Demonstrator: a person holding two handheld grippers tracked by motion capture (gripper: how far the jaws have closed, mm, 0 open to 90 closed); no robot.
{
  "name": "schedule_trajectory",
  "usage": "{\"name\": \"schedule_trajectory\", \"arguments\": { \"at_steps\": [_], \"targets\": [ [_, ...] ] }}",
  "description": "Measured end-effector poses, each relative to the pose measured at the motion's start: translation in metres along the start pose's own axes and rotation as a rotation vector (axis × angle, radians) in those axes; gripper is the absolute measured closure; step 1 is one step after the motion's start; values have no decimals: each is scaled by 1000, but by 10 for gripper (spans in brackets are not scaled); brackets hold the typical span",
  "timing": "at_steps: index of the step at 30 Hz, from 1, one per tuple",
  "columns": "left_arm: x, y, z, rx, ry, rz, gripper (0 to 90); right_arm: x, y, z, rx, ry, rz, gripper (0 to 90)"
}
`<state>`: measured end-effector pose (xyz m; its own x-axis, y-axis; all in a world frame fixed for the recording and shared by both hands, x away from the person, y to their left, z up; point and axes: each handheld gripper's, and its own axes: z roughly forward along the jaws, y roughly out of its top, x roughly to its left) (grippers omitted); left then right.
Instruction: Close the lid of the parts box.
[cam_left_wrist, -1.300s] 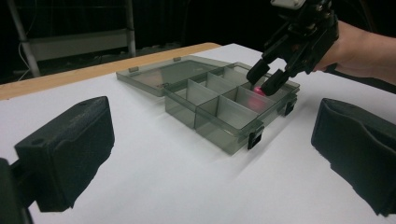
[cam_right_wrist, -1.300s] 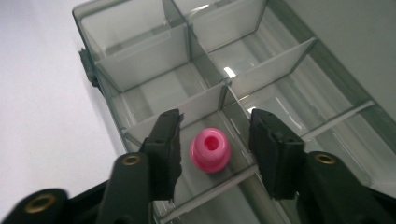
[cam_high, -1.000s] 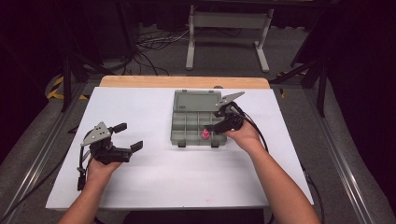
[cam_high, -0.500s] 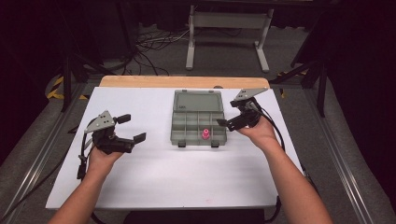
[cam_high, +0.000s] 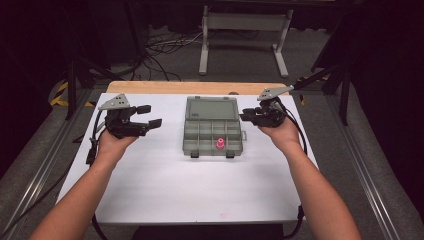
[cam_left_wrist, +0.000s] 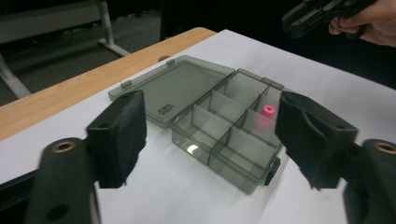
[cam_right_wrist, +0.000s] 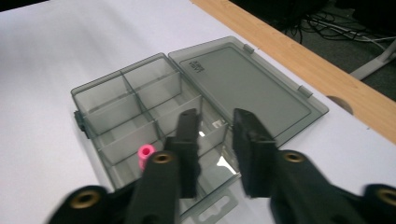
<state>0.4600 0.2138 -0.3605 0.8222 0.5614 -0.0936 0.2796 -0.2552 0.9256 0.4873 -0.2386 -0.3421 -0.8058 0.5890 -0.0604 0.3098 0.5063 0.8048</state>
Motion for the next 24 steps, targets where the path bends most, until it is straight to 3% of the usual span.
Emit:
{"name": "schedule_trajectory", "arguments": {
  "at_steps": [2,5,9,11,15,24],
  "targets": [
    [5,4,4,21,3,-4,404,-4,2,0,9,-3,4,832],
    [9,8,8,41,45,-5,714,-11,4,3,25,-24,23,863],
    [11,12,19,71,81,5,871,-20,4,6,29,-34,36,900],
    [12,15,24,90,96,21,898,-23,4,8,35,-38,38,900],
    [13,19,37,128,104,15,899,-28,5,11,40,-50,41,900],
    [17,31,56,151,131,3,899,-41,8,17,46,-80,51,900]
  ]
}}
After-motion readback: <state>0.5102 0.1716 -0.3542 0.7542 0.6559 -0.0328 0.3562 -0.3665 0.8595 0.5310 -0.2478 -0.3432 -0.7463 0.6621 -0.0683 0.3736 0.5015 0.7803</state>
